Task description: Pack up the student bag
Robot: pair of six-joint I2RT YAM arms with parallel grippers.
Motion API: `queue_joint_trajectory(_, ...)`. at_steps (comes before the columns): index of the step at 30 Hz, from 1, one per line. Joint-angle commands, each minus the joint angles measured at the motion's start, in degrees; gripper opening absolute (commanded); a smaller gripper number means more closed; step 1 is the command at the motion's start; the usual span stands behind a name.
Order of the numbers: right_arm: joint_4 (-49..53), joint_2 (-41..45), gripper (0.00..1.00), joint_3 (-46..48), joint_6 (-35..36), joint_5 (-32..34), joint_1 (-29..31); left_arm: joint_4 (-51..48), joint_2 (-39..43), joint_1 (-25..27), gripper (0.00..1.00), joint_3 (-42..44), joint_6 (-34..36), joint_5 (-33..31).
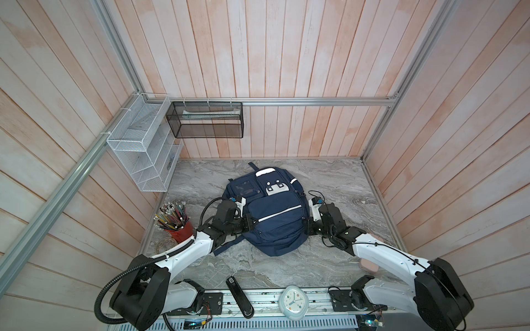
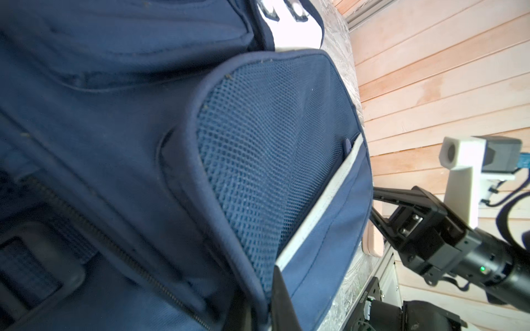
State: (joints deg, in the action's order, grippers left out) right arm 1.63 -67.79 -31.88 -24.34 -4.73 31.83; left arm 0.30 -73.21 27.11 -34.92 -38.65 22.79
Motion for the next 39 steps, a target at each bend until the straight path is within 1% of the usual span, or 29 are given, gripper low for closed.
queue_joint_trajectory(1,6.5,1.03,0.0,-0.55,0.65,1.15,-1.0,-1.09,-2.18,-4.19,0.0,-2.29,4.2,-4.42)
queue_joint_trajectory(5,7.97,2.29,0.0,0.66,-3.13,2.75,6.32,-0.85,-6.74,-7.61,0.05,-8.38,6.1,-3.68)
queue_joint_trajectory(7,6.63,2.11,0.0,0.6,-5.61,2.74,11.56,-1.18,-8.87,-9.04,0.09,-12.13,6.94,-3.7)
queue_joint_trajectory(9,3.92,0.48,0.0,-0.33,-7.69,2.48,16.17,-2.98,-9.97,-9.62,0.19,-15.66,7.65,-3.55)
queue_joint_trajectory(11,1.22,-2.54,0.0,-2.49,-9.06,2.14,19.26,-4.32,-8.65,-9.72,0.34,-17.27,7.89,-3.92)
queue_joint_trajectory(12,-0.39,-4.44,0.0,-4.01,-9.35,1.99,20.46,-5.17,-6.92,-9.74,0.44,-16.94,7.74,-4.42)
queue_joint_trajectory(13,-1.79,-6.3,0.0,-5.3,-9.49,2.0,21.33,-6.03,-5.45,-9.71,0.51,-16.26,7.42,-5.23)
queue_joint_trajectory(15,-4.74,-9.45,0.0,-7.35,-9.67,2.31,22.51,-8.01,-0.54,-9.59,0.55,-13.63,6.53,-6.18)
queue_joint_trajectory(17,-7.1,-12.06,0.0,-9.03,-9.61,1.6,23.1,-8.23,4.58,-8.39,0.61,-9.4,4.03,-6.23)
queue_joint_trajectory(20,-8.88,-14.72,0.0,-11.14,-8.7,0.95,23.86,-4.17,8.15,-2.87,0.62,-2.73,-2.38,-3.92)
queue_joint_trajectory(22,-8.76,-15.84,0.0,-12.26,-7.34,1.26,24.72,3.71,7.51,1.19,0.62,1.93,-7.87,-1.71)
queue_joint_trajectory(23,-8.34,-16.01,0.0,-12.65,-6.69,1.37,25.1,6.38,6.67,2.9,0.62,2.93,-9.45,-1.63)
queue_joint_trajectory(26,-8.09,-15.6,0.0,-12.3,-5.55,1.44,25.91,12.3,3.01,5.64,0.63,3.5,-11.48,-3.27)
queue_joint_trajectory(28,-8.37,-14.74,0.0,-11.36,-5.33,0.93,26.01,15.19,0.12,6.37,0.64,2.32,-10.85,-4.52)
queue_joint_trajectory(31,-8.61,-13.23,0.0,-10.0,-4.68,0.44,26.0,14.73,-4.27,6.58,0.63,-0.73,-8.49,-6.36)
queue_joint_trajectory(32,-8.59,-12.87,0.0,-9.64,-4.31,0.55,25.99,14.57,-5.43,6.55,0.61,-1.29,-7.92,-6.77)
queue_joint_trajectory(33,-8.18,-12.52,0.0,-9.25,-3.83,0.61,25.99,14.45,-6.66,6.59,0.52,-1.77,-7.46,-6.68)
queue_joint_trajectory(34,-7.19,-12.16,0.0,-8.94,-3.65,1.46,25.92,14.24,-7.68,6.34,0.38,-2.24,-7.02,-6.0)
queue_joint_trajectory(35,-5.5,-11.65,0.0,-8.73,-3.77,2.87,25.69,13.95,-8.0,6.18,0.26,-2.3,-6.88,-5.64)
queue_joint_trajectory(36,-3.63,-11.05,0.0,-8.3,-3.68,4.53,25.25,13.73,-7.9,5.65,0.12,-1.89,-6.83,-5.35)
queue_joint_trajectory(37,-1.43,-10.36,0.0,-7.56,-3.54,5.82,24.24,13.68,-7.39,5.0,0.0,-1.1,-6.98,-5.16)
queue_joint_trajectory(39,1.51,-8.66,0.0,-5.48,-3.55,7.16,20.47,13.61,-5.6,3.93,0.0,0.87,-7.04,-4.45)
